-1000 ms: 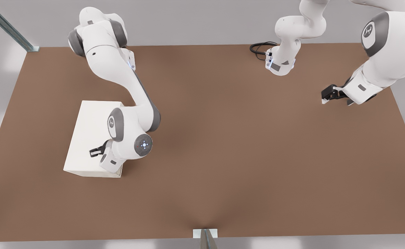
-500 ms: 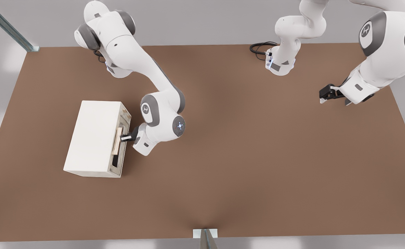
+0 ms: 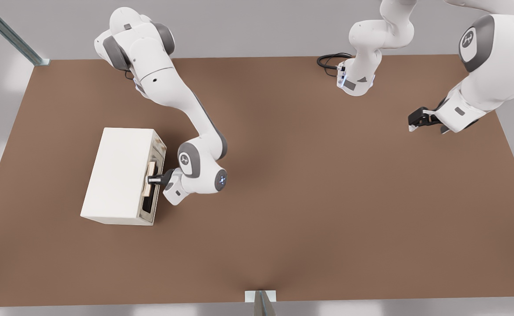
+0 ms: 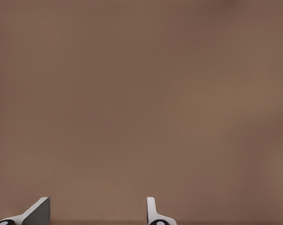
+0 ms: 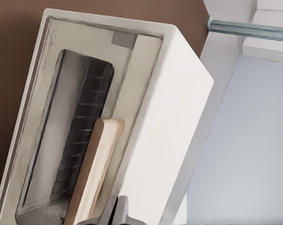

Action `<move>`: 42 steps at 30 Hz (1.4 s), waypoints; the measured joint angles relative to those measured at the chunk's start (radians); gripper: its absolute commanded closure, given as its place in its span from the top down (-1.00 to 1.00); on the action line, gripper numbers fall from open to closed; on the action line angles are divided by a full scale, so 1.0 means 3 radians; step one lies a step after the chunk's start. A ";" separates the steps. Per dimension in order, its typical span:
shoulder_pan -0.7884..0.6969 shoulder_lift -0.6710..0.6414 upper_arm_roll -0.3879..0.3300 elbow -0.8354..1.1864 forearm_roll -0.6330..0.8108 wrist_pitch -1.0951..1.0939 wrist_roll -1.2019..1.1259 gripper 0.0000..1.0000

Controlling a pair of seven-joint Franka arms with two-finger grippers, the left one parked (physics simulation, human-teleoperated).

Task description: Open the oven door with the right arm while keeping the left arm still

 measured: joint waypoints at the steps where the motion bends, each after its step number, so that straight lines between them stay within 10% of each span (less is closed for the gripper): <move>1: 0.0001 -0.0005 -0.0001 -0.0016 0.0002 0.0008 0.0036 -0.57; 28: 0.0023 0.0077 0.0011 -0.0005 0.0079 0.0042 0.0541 -0.57; 35: -0.0473 -0.0489 0.0045 0.0306 0.1194 0.0238 0.0663 -0.57; 36: -0.0753 -0.0799 0.0035 0.0258 0.1512 0.0248 0.0611 -0.33; 37: -0.1012 -0.1057 0.0005 0.0187 0.1762 0.0243 0.0524 1.00; 42: -0.1436 -0.1571 -0.0340 0.0105 0.2609 0.0209 0.0084 1.00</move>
